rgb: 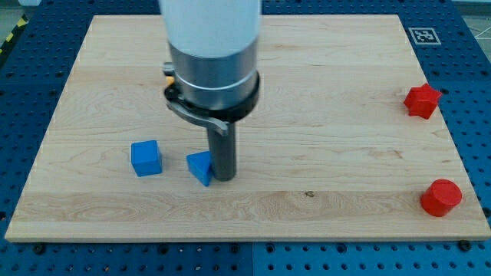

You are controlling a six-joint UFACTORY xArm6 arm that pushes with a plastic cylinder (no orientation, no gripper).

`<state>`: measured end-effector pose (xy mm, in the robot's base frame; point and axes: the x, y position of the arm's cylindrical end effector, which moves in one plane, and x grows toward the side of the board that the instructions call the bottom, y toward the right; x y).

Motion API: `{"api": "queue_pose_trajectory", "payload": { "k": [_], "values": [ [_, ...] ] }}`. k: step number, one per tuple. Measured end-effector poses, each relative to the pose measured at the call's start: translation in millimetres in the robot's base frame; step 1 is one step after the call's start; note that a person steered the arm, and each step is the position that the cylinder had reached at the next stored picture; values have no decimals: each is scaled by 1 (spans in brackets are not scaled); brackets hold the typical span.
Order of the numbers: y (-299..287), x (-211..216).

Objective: Push the red circle towards center

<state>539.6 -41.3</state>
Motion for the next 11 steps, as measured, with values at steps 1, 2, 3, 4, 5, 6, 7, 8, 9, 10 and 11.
{"api": "queue_pose_trajectory", "payload": {
  "k": [1,2,3,4,5,6,7,8,9,10,11],
  "values": [
    [3,3],
    [-11,3],
    [-64,3],
    [-65,6],
    [-28,28],
    [37,45],
    [122,56],
    [207,77],
    [241,79],
    [296,78],
    [359,77]
  ]
}}
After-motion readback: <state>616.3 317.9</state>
